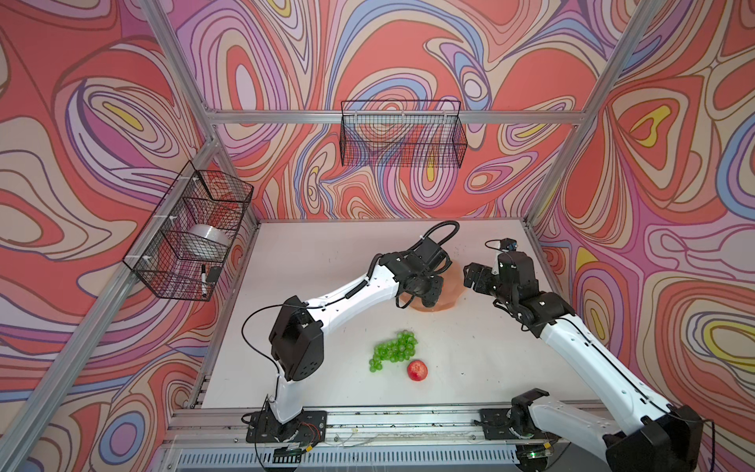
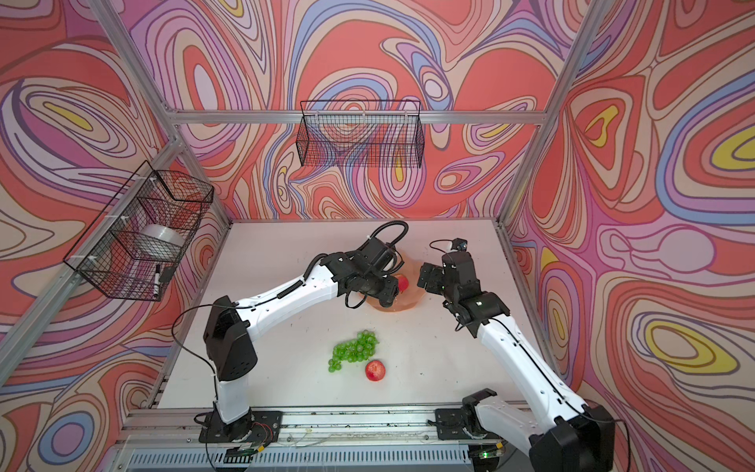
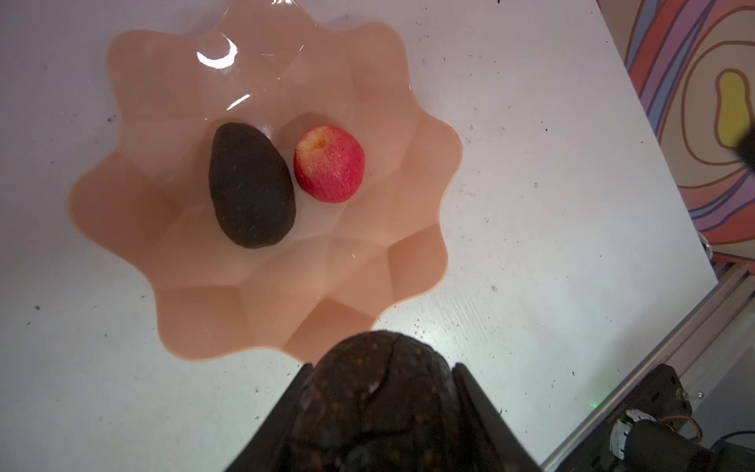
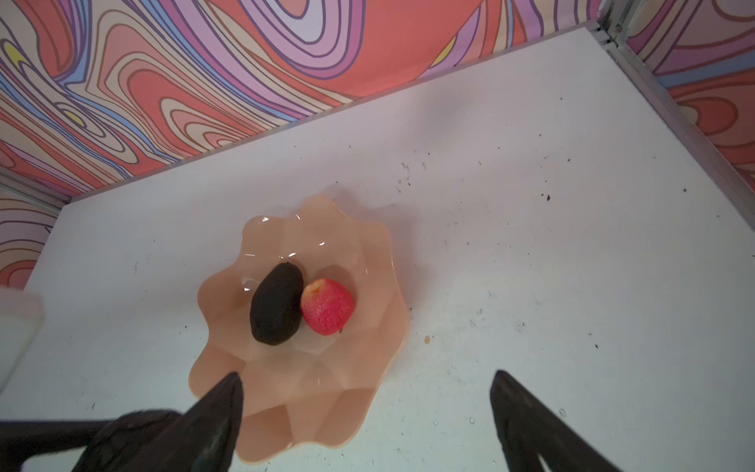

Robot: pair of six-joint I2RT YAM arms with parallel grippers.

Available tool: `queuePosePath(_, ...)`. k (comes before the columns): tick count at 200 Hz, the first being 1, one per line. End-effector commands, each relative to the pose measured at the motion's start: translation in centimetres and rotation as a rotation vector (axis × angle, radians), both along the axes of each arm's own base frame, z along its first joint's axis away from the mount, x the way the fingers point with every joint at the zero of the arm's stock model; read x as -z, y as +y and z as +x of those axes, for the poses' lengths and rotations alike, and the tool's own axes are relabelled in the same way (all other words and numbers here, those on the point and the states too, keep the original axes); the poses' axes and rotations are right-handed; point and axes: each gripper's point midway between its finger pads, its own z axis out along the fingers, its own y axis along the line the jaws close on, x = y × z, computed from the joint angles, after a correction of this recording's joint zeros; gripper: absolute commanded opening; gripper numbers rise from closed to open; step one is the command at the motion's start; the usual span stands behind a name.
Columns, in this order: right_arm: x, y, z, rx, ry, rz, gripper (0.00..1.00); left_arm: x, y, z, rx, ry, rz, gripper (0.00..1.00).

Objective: Place and organize the fake fruits in the fruit bowl
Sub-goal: 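Release the second avocado into the bowl while the right gripper draws back, then withdraw the left gripper while the right gripper grasps the other red apple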

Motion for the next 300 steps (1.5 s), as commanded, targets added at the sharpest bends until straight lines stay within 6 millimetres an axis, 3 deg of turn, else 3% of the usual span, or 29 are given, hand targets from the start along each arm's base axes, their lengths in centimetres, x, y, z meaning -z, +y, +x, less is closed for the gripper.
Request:
queuePosePath(1, 0.8, -0.8, -1.1, 0.035, 0.028, -0.001, 0.97, 2.2, 0.4, 0.8, -0.019, 0.047, 0.047, 0.41)
queuePosePath(131, 2.6, -0.5, -1.9, 0.014, 0.071, 0.008, 0.97, 8.9, -0.6, 6.6, -0.161, 0.096, 0.028, 0.40)
queuePosePath(162, 2.6, -0.4, -1.8, 0.009, 0.072, 0.012, 0.97, 10.0, -0.4, 7.2, -0.185, 0.109, 0.037, 0.46)
queuePosePath(197, 2.8, -0.4, -2.0, 0.002, 0.083, 0.005, 0.97, 10.5, 0.1, 7.5, -0.201, 0.130, 0.034, 0.62)
queuePosePath(226, 3.0, -0.3, -2.1, -0.008, 0.095, 0.001, 0.96, 9.3, -0.2, 7.7, -0.198, 0.121, 0.001, 0.68)
queuePosePath(252, 2.8, 0.6, -2.5, -0.073, 0.110, 0.001, 0.94, 6.8, -0.7, 7.9, -0.187, 0.107, -0.065, 0.71)
queuePosePath(278, 3.7, 2.8, -4.3, -0.207, 0.166, 0.034, 0.88, 1.9, 0.3, 8.7, -0.202, 0.020, -0.136, 0.71)
queuePosePath(300, 5.1, 4.9, -7.0, -0.293, 0.217, 0.023, 0.87, -3.2, 2.7, 9.6, -0.245, -0.093, -0.208, 0.73)
